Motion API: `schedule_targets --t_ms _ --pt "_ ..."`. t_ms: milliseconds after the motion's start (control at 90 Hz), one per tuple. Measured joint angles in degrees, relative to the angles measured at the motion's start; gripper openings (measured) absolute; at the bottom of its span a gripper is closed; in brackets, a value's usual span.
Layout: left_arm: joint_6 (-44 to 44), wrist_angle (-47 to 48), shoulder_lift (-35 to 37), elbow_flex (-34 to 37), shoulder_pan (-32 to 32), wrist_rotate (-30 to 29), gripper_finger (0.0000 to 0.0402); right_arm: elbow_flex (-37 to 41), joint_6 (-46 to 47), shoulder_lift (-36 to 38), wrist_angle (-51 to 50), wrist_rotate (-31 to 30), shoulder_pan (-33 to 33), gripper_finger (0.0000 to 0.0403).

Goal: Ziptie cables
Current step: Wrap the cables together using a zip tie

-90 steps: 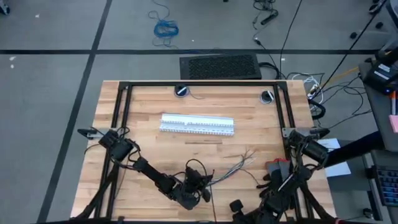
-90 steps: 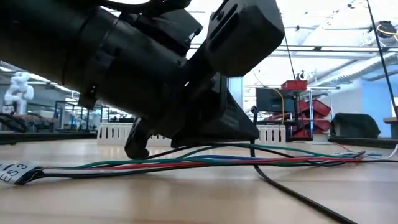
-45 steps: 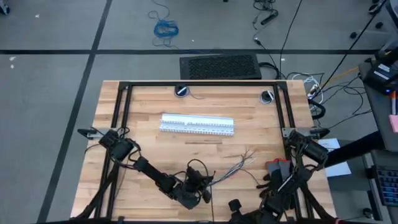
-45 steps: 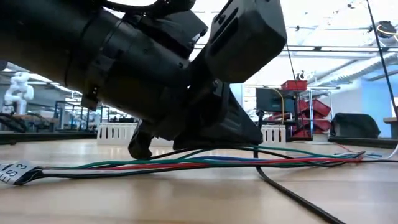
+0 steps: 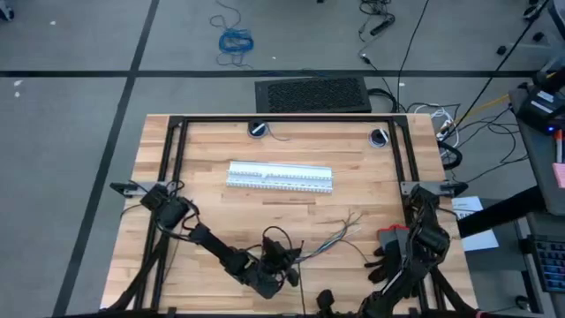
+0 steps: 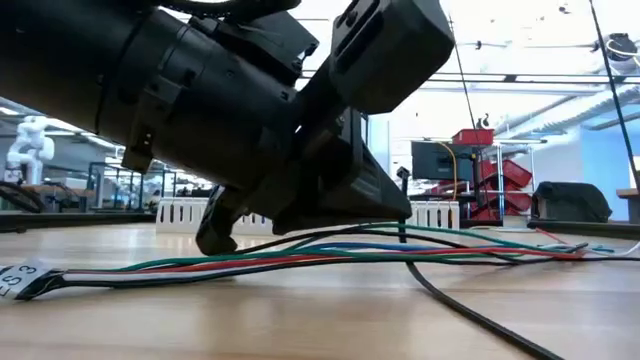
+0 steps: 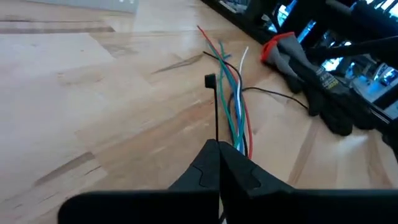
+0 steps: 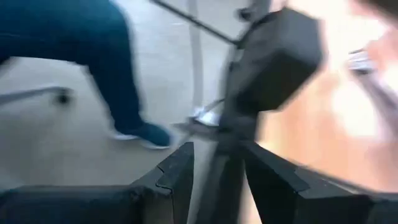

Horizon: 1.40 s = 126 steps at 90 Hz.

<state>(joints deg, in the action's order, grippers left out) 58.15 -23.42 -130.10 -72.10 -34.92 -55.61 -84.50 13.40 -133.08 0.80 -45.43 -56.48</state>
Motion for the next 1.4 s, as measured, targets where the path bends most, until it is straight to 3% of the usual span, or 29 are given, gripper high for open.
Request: schedule_targets --t_ms 67,422,678,1067,1400 --pt "-0.06 0.02 0.0 0.0 0.0 -0.02 0.0 -0.07 -0.68 0.06 0.1 -2.68 -0.27 0.0134" --pt "-0.11 -0.02 0.0 0.0 0.0 -0.31 0.0 -0.07 -0.68 -0.79 1.91 -2.99 0.39 0.0134" --pt "-1.73 0.15 0.0 0.04 0.0 -0.22 0.0 -0.07 -1.76 -0.55 5.48 -7.17 0.9 0.013" --pt "-3.07 0.07 -0.02 0.04 0.41 -0.15 0.0 -0.07 -0.58 -0.44 4.59 -6.8 1.47 0.001" --pt "-7.06 0.02 -0.02 0.04 0.7 -0.06 0.0 -0.07 3.59 -0.38 3.13 -6.95 2.43 0.0"
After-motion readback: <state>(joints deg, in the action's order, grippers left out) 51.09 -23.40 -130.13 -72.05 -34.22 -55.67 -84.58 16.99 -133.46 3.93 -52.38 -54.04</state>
